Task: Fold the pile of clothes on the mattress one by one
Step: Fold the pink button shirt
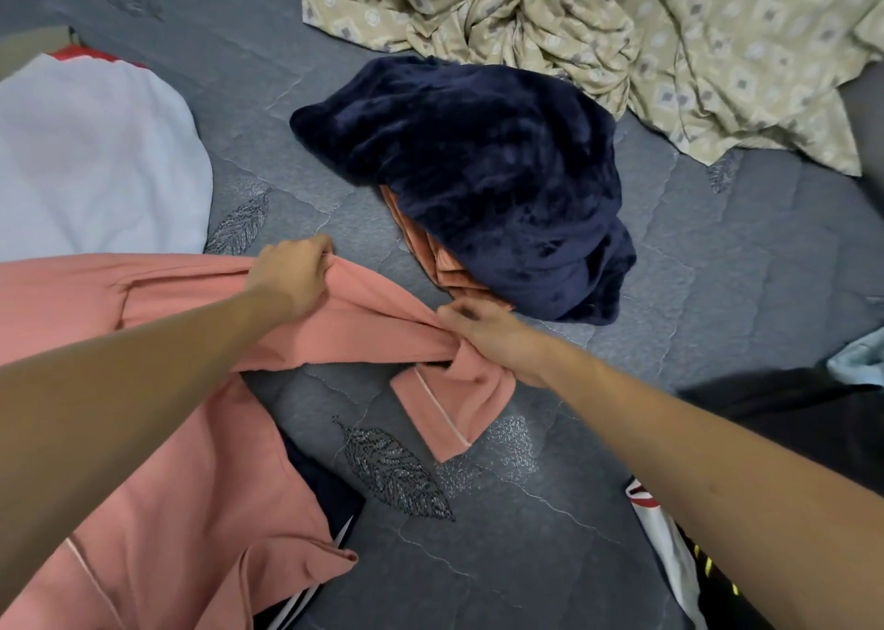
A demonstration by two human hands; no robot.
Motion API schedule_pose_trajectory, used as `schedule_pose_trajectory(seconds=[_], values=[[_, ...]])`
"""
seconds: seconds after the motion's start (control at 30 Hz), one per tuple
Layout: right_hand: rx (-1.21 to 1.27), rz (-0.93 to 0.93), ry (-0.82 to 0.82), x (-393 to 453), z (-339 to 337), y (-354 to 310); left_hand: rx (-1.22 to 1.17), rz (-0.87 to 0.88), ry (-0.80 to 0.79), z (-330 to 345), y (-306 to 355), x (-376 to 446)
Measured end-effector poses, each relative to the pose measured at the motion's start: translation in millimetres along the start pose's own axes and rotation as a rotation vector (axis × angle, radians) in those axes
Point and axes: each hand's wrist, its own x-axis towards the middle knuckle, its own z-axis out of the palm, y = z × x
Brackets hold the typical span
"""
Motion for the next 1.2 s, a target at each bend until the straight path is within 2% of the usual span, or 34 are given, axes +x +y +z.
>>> schedule_pose_trajectory(seconds=[0.13,0.53,0.83,0.9,1.07,1.13,1.2], values=[[-0.104,0.011,-0.058,-7,-14,13,-0.008,-0.026,0.001,-1,1,1],[-0.094,0.057,0.018,-23,-44,42,0.048,-0.073,-0.027,3,6,0],[0.002,0.29,-0.195,-43,-91,71,0.1,-0.08,-0.006,2,14,-1],[-0.057,0.314,-0.212,-47,-108,74,0.1,-0.087,0.01,1,14,1],[-0.212,0.333,-0.062,-44,-142,100,0.074,-0.095,0.073,4,16,2],[-0.332,0.242,0.154,-38,-146,115,0.064,-0.081,0.125,8,17,1],[-0.596,0.119,0.415,-42,-139,122,0.048,-0.063,0.202,13,19,-4]])
